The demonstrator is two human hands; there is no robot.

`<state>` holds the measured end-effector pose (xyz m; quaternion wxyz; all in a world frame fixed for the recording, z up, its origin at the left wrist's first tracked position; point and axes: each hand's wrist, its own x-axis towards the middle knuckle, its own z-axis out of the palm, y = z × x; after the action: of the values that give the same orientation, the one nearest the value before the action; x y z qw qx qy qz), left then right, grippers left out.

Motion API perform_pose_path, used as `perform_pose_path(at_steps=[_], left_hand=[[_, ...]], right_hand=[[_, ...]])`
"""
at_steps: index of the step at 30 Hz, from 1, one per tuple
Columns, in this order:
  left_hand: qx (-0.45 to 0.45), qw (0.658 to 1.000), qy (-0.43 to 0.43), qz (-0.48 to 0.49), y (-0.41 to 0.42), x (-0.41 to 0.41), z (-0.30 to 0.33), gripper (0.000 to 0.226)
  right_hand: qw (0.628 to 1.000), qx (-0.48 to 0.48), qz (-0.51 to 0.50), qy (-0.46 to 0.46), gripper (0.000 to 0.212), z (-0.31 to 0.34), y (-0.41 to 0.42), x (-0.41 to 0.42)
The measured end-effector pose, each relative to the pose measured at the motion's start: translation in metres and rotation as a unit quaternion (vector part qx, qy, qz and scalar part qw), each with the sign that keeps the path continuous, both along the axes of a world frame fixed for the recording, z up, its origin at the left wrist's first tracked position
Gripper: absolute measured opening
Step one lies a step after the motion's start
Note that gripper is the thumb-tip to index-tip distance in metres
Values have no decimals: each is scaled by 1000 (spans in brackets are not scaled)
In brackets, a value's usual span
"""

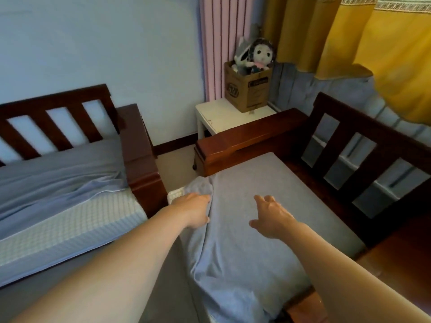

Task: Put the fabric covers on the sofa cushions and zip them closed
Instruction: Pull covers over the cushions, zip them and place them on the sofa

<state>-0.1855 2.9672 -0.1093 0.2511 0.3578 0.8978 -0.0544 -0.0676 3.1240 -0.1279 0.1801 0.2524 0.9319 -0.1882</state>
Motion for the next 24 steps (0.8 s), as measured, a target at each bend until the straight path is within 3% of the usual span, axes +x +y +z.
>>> perform_pose_path(at_steps=[13,24], left_hand=[[-44,982,4,-183,108,-139,-6,47],[-16,914,-7,-406,151,-269,-55,52]], right_hand=[[991,-31,-131,-6,69,-5,64,-115],[936,-35,-350,-31,76,-46,26,-216]])
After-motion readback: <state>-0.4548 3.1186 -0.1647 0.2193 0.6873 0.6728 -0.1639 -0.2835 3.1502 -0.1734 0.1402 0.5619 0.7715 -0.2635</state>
